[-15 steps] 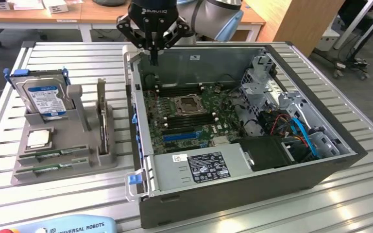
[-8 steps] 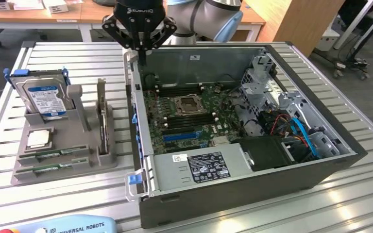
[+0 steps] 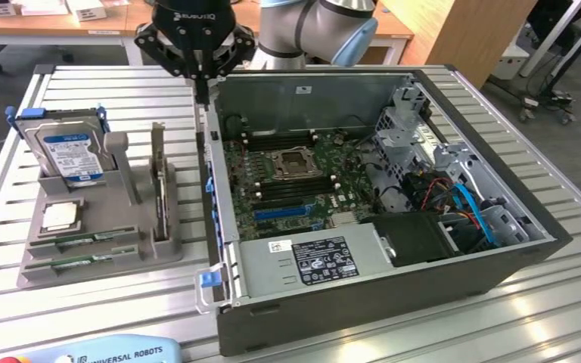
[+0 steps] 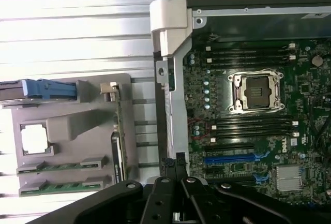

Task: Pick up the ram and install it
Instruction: 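Reach for the ram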

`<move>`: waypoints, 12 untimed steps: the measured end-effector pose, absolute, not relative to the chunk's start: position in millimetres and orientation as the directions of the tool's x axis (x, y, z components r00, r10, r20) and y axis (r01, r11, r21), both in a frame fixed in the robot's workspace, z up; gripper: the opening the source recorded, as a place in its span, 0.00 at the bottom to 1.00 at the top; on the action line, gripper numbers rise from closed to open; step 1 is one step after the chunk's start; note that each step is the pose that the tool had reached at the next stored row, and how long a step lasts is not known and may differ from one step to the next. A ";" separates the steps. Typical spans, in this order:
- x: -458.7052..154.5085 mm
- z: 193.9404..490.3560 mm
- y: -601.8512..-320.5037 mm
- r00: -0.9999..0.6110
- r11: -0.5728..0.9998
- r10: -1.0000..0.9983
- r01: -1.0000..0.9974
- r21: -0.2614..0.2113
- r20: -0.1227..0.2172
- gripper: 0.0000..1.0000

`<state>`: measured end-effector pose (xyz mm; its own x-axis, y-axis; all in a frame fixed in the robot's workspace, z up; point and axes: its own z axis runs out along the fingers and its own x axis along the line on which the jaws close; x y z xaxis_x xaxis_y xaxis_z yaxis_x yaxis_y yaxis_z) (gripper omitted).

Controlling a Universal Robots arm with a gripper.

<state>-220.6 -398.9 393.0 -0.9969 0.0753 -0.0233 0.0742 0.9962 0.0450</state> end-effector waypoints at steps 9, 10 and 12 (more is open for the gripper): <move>-246.0 392.8 -398.9 -0.997 0.996 0.075 0.074 0.045 -0.023 0.10; -249.3 392.8 -398.9 -0.997 0.996 0.075 0.074 0.045 -0.023 0.10; -255.2 392.8 -398.9 -0.997 0.996 0.075 0.074 0.045 -0.023 0.10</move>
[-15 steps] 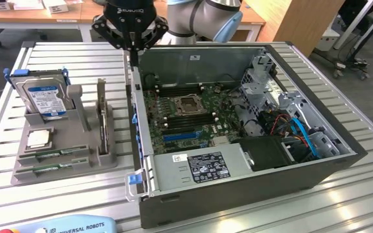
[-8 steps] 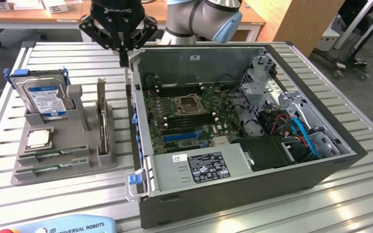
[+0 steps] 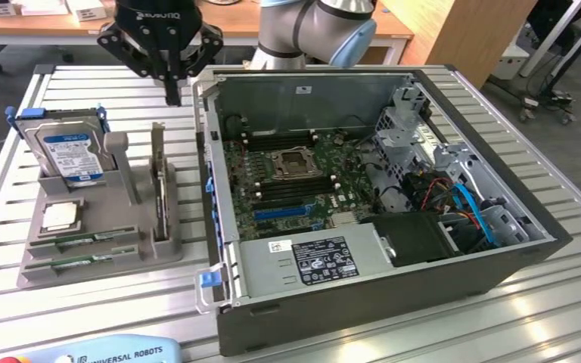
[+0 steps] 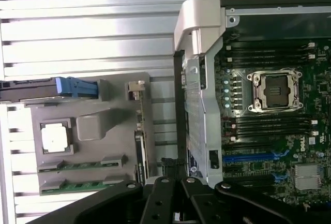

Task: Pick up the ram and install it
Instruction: 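Reach for the ram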

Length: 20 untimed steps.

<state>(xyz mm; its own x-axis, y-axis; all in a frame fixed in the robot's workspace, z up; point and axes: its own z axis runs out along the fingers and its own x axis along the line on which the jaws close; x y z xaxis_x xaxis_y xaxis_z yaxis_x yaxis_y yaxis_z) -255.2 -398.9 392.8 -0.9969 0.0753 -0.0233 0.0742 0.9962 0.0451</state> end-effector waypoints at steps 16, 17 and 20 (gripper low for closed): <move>-305.4 392.1 -398.9 -0.997 0.996 0.075 0.074 0.045 -0.023 0.10; -308.9 392.1 -398.8 -0.997 0.996 0.075 0.074 0.045 -0.023 0.10; -319.8 392.1 -398.9 -0.997 0.996 0.075 0.074 0.045 -0.023 0.10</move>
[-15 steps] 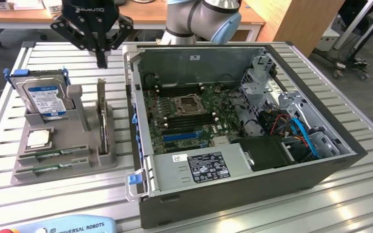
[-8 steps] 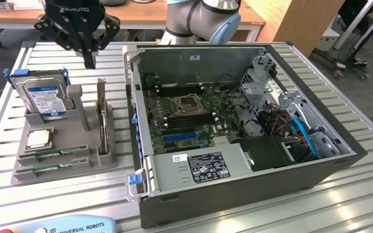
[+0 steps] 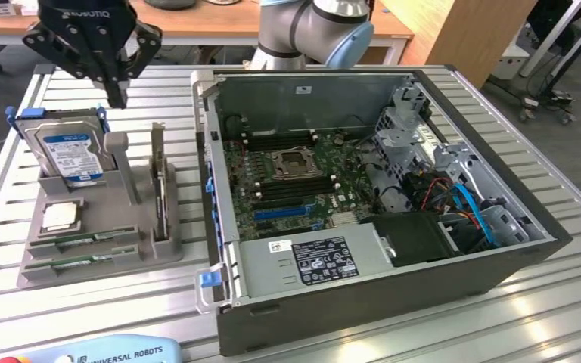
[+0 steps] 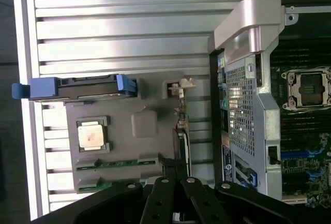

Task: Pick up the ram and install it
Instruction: 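Reach for the ram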

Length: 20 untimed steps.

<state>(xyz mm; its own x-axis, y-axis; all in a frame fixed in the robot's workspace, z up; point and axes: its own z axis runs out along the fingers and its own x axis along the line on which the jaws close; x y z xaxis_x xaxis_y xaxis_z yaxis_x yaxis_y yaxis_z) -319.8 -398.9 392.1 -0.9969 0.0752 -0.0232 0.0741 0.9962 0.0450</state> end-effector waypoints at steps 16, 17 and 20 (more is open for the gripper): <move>-350.2 389.3 -398.9 -0.997 0.996 0.074 0.074 0.042 -0.009 0.10; -352.4 388.9 -398.9 -0.997 0.996 0.074 0.074 0.042 -0.007 0.10; -358.6 387.7 -398.9 -0.997 0.996 0.074 0.074 0.041 0.001 0.10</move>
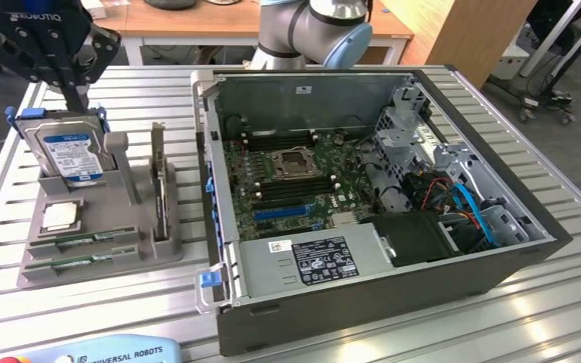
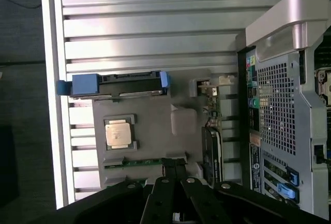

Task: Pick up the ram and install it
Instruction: 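Reach for the ram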

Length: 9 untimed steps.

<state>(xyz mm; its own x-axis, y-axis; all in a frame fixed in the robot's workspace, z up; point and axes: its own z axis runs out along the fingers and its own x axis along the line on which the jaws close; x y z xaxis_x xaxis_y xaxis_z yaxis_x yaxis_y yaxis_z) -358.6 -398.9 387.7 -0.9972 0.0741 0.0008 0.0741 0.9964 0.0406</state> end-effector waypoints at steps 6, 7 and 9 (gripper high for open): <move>-366.4 385.9 -398.9 -0.997 0.996 0.074 0.075 0.038 0.016 0.10; -366.4 385.9 -398.9 -0.997 0.996 0.074 0.074 0.038 0.016 0.10; -366.5 385.9 -398.9 -0.997 0.996 0.074 0.075 0.038 0.016 0.10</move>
<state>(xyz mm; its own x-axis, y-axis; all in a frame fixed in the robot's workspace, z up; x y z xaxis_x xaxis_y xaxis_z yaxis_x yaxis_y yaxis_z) -366.5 -398.9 385.9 -0.9971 0.0739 0.0160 0.0745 0.9965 0.0383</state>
